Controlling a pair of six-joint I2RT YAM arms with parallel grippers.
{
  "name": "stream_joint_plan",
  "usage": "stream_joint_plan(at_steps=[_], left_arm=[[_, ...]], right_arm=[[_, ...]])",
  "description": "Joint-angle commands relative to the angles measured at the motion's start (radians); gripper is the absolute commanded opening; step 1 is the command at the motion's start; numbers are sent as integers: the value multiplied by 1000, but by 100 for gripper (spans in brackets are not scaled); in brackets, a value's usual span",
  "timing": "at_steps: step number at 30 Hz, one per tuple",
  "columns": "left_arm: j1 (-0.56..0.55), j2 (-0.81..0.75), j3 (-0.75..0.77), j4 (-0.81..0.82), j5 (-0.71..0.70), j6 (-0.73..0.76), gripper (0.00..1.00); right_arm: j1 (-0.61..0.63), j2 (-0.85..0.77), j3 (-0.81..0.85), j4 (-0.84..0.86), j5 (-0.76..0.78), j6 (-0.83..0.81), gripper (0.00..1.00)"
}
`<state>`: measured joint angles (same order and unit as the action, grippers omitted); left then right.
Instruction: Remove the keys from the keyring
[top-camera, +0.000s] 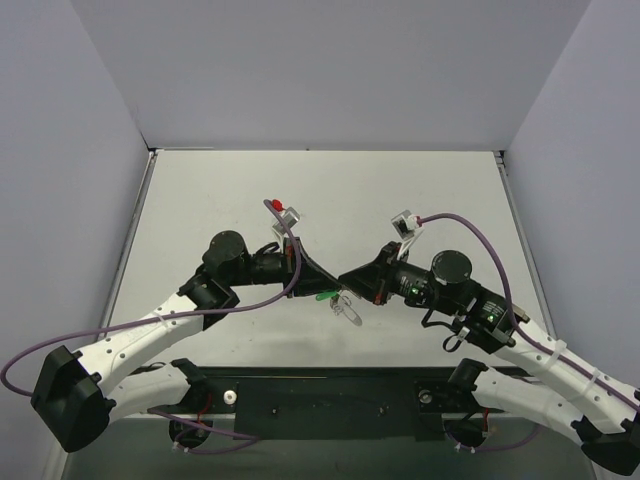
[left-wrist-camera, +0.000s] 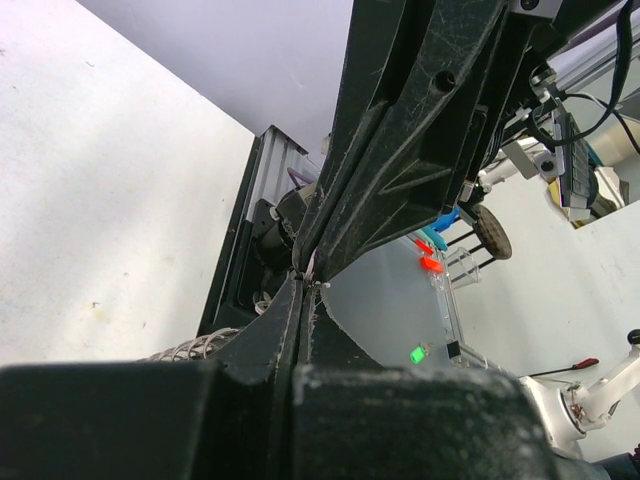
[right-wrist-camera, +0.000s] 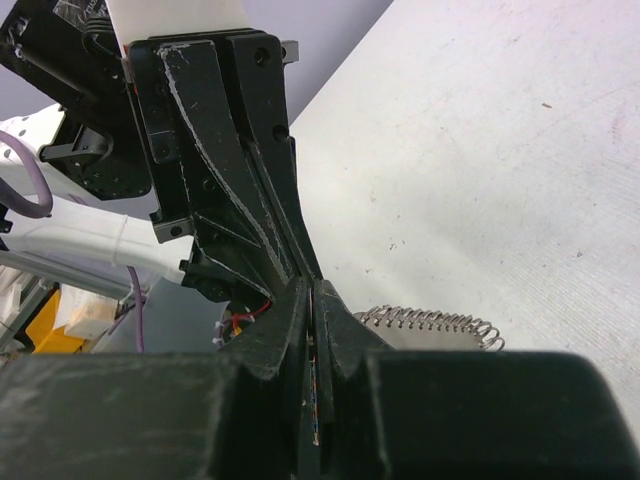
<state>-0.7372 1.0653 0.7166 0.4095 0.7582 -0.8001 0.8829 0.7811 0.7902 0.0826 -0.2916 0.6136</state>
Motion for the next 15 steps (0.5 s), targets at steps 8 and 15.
stream_joint_plan(at_steps=[8,15], left_arm=[[21,7,29,95,-125,-34,0],[32,15,33,83,-145,-34,0]], right_arm=[[13,-78,-81,98,-8,83,0],[36,-97,-120,128,19,101,0]])
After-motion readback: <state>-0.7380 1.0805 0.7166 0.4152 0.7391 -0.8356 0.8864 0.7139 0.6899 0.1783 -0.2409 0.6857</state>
